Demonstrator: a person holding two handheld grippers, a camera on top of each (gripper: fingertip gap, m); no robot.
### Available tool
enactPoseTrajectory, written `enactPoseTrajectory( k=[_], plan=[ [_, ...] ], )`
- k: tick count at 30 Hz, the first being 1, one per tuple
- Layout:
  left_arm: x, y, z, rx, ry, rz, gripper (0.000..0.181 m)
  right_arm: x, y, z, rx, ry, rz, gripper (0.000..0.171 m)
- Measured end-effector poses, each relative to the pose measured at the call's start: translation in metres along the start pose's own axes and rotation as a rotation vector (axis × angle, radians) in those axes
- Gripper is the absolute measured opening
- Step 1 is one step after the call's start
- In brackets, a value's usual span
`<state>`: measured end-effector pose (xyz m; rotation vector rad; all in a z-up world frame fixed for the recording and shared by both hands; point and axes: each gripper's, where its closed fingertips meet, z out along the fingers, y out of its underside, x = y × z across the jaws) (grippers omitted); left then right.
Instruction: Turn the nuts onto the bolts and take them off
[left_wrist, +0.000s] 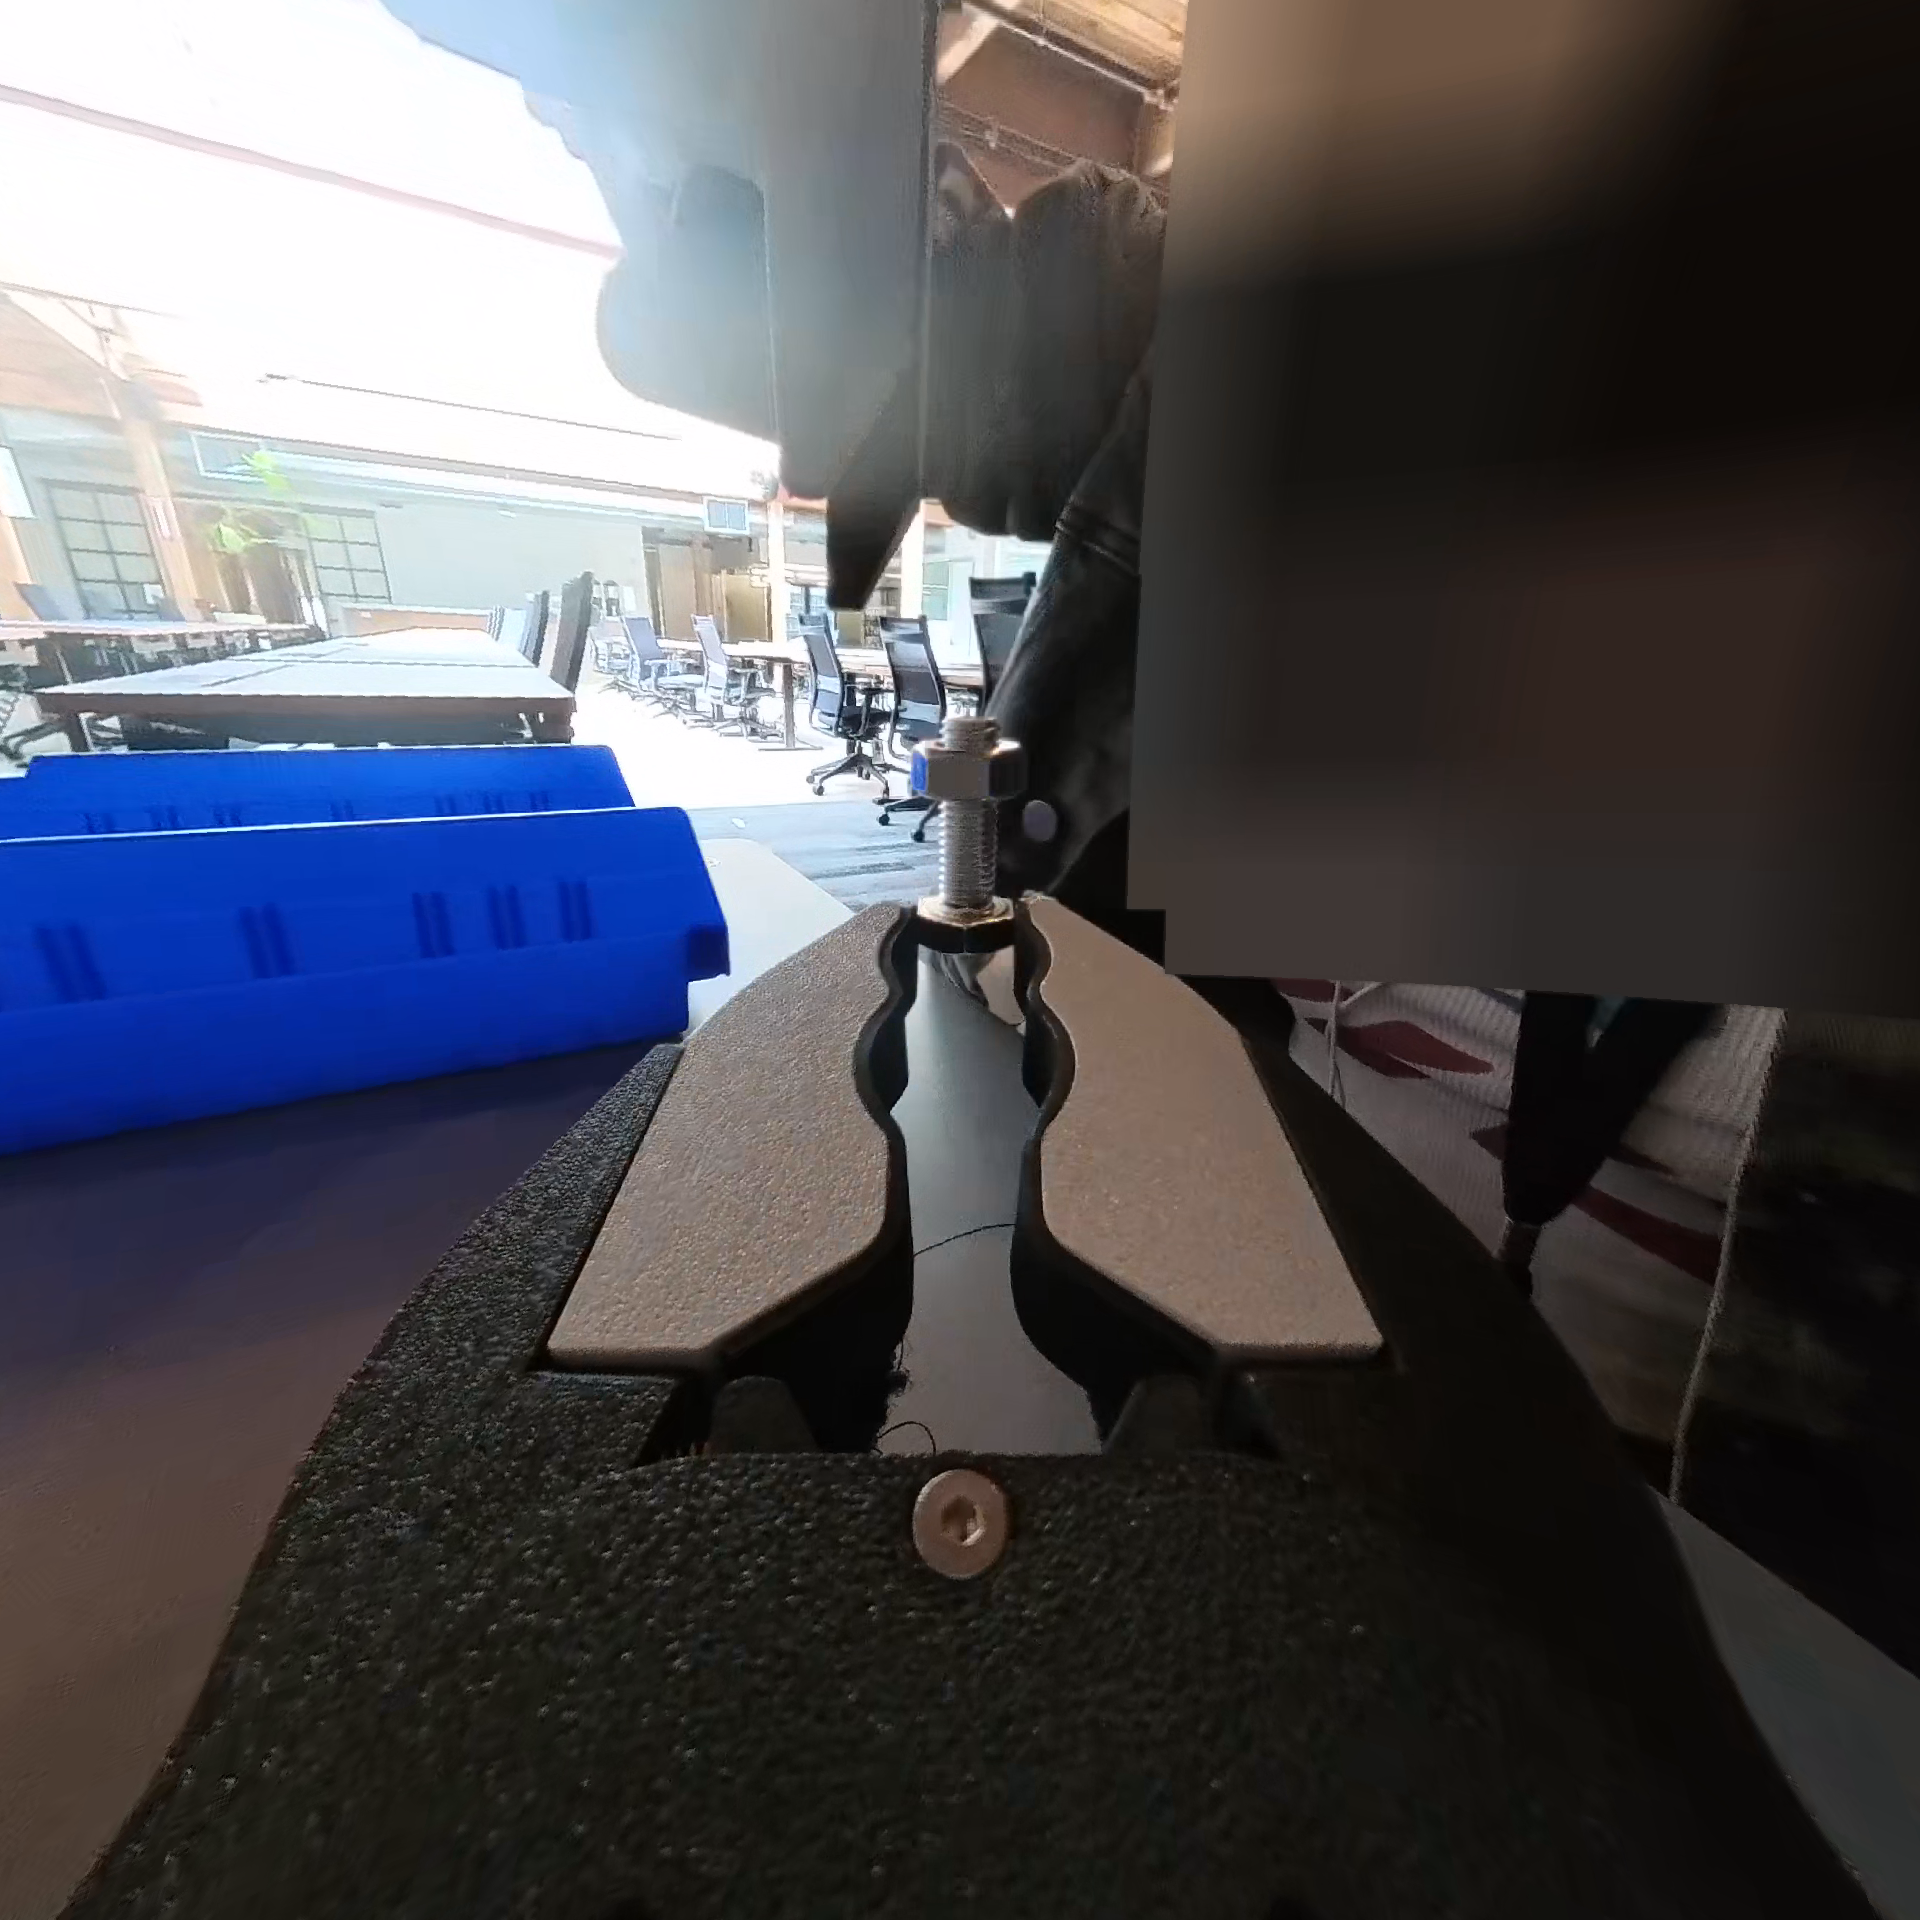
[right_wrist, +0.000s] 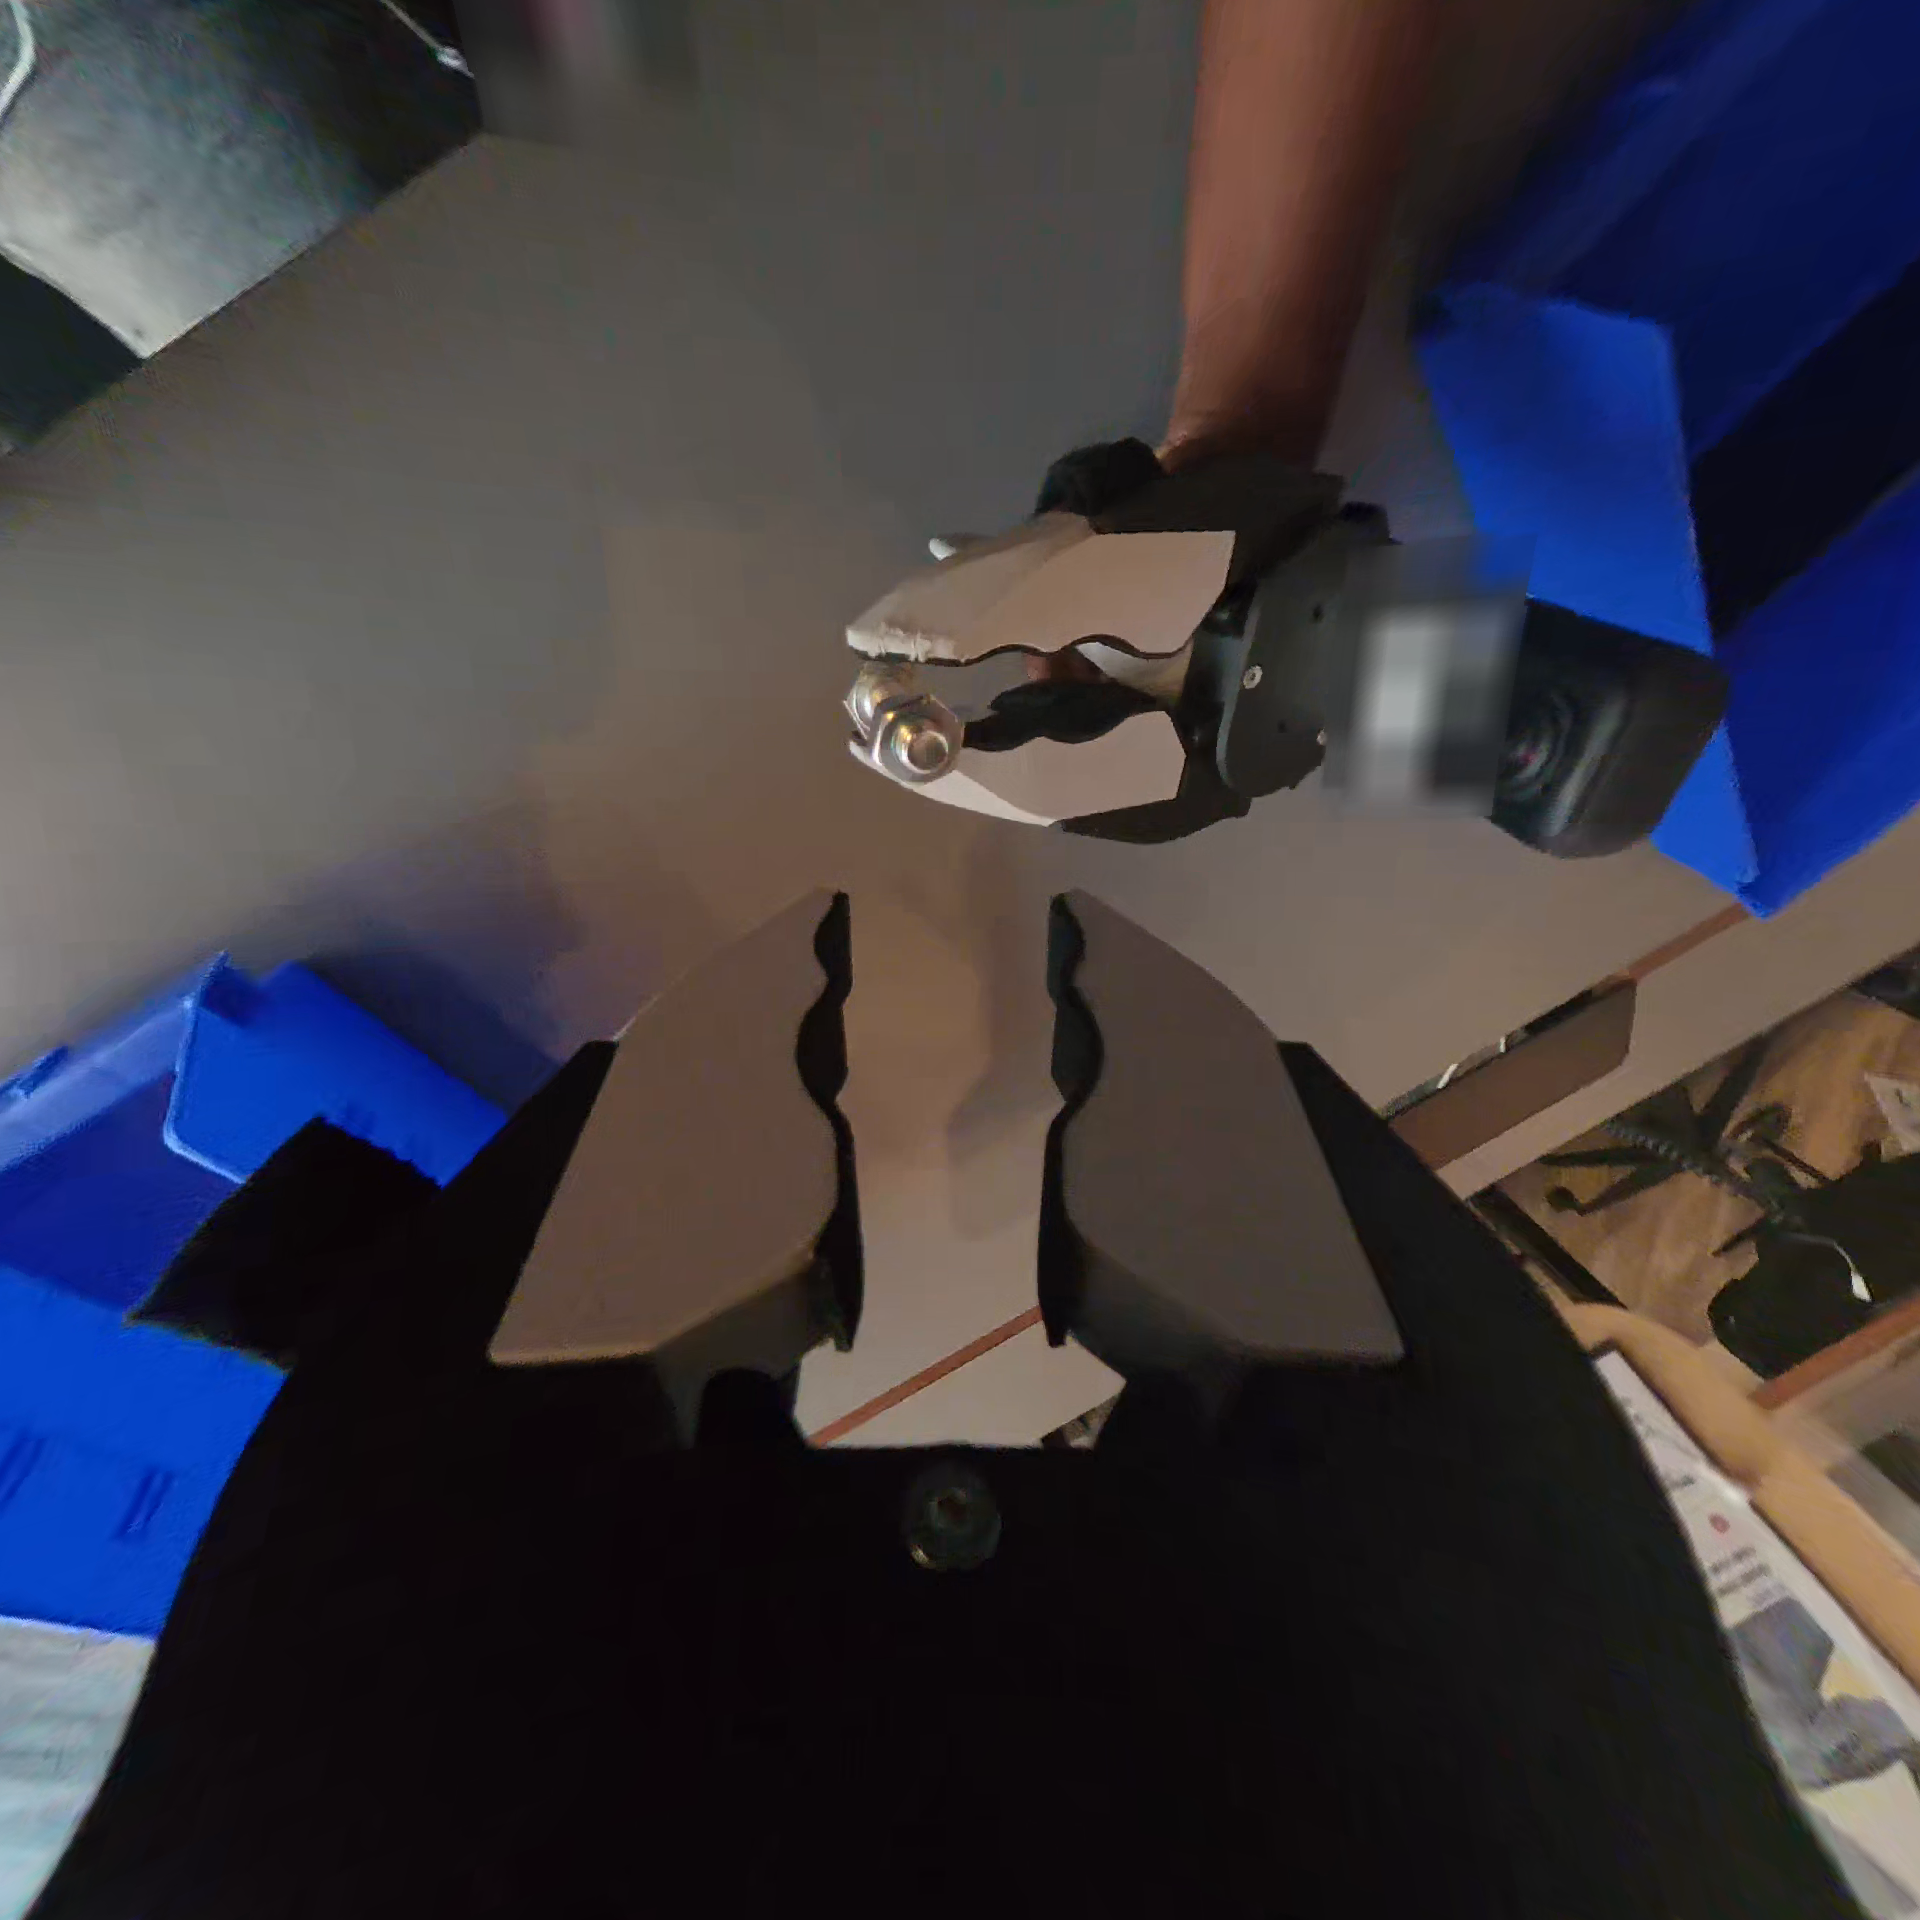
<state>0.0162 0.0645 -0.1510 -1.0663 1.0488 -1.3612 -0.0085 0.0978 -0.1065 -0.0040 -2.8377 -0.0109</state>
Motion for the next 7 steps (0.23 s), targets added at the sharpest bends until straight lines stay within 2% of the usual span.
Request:
enactPoseTrajectory(
  k=[7],
  plan=[
    [-0.0001, 0.0012, 0.0000, -0.011, -0.002, -0.002, 0.017, 0.0026, 0.0019, 0.0059, -0.015, -0.097, -0.074, 0.030]
  ],
)
